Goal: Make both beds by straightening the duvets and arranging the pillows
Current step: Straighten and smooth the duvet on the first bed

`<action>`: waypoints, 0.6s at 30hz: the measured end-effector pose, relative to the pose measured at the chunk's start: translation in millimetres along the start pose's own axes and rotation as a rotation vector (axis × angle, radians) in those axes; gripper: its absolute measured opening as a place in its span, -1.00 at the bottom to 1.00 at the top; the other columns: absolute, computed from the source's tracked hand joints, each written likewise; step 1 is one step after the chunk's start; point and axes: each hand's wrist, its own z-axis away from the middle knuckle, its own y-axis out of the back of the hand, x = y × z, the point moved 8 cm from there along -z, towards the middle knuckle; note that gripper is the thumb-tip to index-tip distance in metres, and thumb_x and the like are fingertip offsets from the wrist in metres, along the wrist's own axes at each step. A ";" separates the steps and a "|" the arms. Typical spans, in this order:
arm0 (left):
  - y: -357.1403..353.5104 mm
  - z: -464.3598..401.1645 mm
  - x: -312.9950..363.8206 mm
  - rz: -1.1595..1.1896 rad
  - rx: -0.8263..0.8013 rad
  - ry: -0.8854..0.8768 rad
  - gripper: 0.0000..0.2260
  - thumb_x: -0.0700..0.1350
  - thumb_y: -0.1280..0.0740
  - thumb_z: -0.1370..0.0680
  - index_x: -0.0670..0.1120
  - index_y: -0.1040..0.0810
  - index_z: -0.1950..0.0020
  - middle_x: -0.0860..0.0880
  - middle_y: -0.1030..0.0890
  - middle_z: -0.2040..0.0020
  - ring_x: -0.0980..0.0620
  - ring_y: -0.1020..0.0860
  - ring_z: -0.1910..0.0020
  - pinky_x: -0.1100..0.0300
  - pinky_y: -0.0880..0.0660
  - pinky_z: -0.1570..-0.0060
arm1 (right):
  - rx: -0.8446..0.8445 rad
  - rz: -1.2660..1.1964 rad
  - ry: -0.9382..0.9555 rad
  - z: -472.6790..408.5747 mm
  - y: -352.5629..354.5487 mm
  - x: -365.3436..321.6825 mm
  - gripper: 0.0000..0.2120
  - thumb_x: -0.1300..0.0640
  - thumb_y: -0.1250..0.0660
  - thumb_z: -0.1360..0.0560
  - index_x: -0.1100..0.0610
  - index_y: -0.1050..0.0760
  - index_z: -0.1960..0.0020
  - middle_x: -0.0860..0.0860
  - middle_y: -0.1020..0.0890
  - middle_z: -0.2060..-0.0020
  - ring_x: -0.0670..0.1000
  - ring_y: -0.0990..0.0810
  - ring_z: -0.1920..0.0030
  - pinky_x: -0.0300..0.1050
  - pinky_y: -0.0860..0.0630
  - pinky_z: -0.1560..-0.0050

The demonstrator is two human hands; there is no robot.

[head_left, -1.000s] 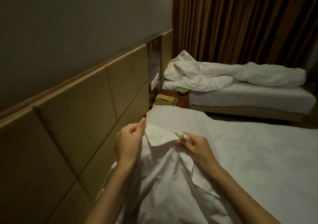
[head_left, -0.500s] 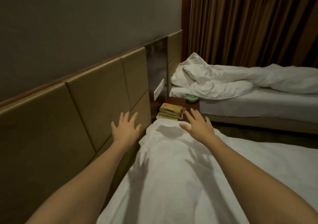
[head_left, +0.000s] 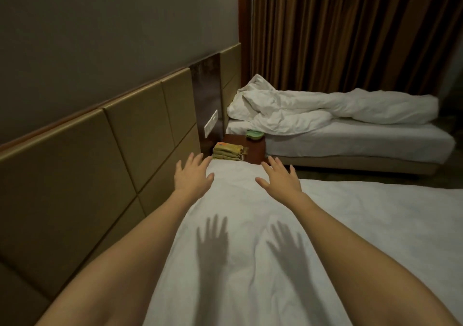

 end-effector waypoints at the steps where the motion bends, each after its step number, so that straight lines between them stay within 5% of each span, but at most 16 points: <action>1: 10.2 16.8 10.4 0.006 0.006 -0.015 -0.54 0.07 -0.09 -0.63 0.09 -0.13 -0.53 0.01 -0.13 -0.55 -0.03 0.02 -0.54 -0.13 0.06 -0.47 | 0.015 -0.008 -0.014 22.7 9.9 1.7 -0.43 -0.17 0.01 -0.63 0.03 0.00 -0.56 0.00 0.07 -0.56 -0.01 0.13 -0.54 0.14 0.12 -0.48; 10: 60.5 207.3 124.4 0.073 -0.010 -0.215 -0.56 0.07 -0.13 -0.62 0.09 -0.19 -0.51 0.01 -0.18 -0.54 -0.02 -0.08 -0.53 -0.14 -0.03 -0.46 | 0.080 -0.025 -0.121 261.2 58.0 42.6 -0.45 -0.16 0.00 -0.63 0.05 -0.07 -0.54 0.01 0.00 -0.56 0.00 0.07 -0.54 0.12 0.11 -0.49; 18: 61.8 303.5 267.6 0.093 -0.094 -0.444 -0.56 0.08 -0.14 -0.63 0.09 -0.20 -0.50 0.02 -0.21 -0.52 -0.02 -0.10 -0.52 -0.12 -0.06 -0.45 | 0.056 -0.003 -0.306 429.1 67.7 145.0 -0.45 -0.17 0.02 -0.63 0.04 -0.05 -0.55 0.00 -0.01 -0.55 0.00 0.05 -0.54 0.10 0.12 -0.49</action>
